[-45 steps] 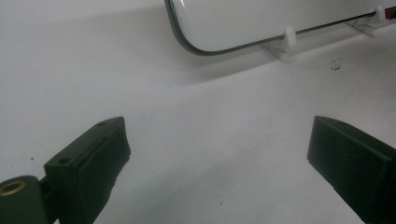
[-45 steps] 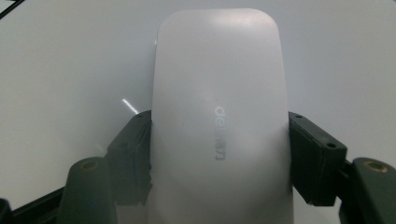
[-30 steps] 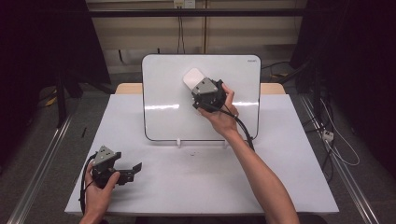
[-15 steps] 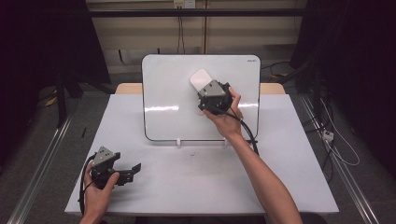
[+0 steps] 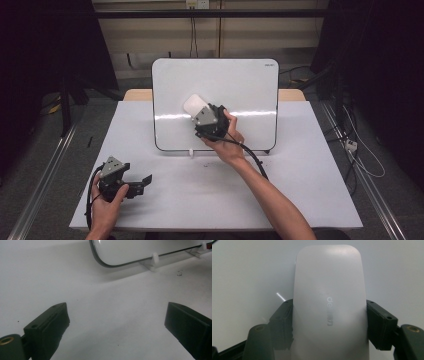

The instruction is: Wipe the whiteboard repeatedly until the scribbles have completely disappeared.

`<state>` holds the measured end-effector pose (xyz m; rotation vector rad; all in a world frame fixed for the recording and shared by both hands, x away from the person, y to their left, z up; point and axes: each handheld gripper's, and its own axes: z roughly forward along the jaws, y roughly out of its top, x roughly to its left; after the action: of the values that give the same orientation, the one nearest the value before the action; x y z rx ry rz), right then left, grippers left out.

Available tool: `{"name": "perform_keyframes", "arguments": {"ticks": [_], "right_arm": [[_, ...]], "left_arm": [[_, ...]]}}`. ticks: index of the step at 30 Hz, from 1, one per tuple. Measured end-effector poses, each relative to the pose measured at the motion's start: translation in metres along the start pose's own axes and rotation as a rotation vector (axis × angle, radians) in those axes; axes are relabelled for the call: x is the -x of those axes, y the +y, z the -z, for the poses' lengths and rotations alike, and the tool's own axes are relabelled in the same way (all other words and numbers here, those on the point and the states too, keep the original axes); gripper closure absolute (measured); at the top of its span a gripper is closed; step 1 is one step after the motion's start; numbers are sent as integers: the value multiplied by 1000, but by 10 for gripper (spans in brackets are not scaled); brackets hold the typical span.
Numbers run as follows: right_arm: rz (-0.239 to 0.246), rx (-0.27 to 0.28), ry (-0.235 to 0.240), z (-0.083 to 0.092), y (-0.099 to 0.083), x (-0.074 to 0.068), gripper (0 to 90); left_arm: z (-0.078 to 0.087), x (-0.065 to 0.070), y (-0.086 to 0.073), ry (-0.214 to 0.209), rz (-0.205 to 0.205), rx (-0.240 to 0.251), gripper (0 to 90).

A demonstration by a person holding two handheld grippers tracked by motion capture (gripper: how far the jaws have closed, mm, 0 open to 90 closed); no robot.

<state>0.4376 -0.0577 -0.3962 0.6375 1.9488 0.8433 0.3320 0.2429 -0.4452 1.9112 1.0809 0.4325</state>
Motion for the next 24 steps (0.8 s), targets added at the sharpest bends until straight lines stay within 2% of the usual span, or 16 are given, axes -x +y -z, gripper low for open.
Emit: {"name": "perform_keyframes", "arguments": {"ticks": [2,3,6,7,10,11,12,15,16,17,19,20,21,24], "right_arm": [[29,5,7,0,-1,-9,317],[29,5,7,0,-1,-9,317],[22,1,31,0,0,-5,317],[34,-1,31,0,0,-3,317],[25,2,23,1,0,4,317],[7,1,14,1,0,11,317],[-26,2,-12,2,-1,25,317],[-67,-3,-47,5,-3,49,317],[-67,-3,-47,5,-3,49,317],[-85,-7,-64,7,-5,64,317],[-93,-7,-71,7,-5,68,317],[-105,-16,-89,10,-8,82,317],[-105,-16,-89,10,-8,82,317],[-141,-20,-117,13,-11,101,317]], "left_arm": [[0,0,0,1,-1,-1,52],[0,0,0,0,1,-1,52],[0,-1,-1,5,7,-3,52],[0,-1,-1,6,7,-2,52],[0,0,-1,6,2,-2,53],[0,0,-1,5,2,-2,52],[1,0,-1,7,2,-4,53],[1,-1,-1,8,5,-5,53],[1,-1,-1,8,5,-5,53],[1,-2,-1,4,5,-3,52],[1,-1,-1,7,7,-1,52],[1,-1,-1,6,7,0,53],[1,-1,-1,6,7,-1,53],[1,-1,-1,6,6,-3,53]]}}
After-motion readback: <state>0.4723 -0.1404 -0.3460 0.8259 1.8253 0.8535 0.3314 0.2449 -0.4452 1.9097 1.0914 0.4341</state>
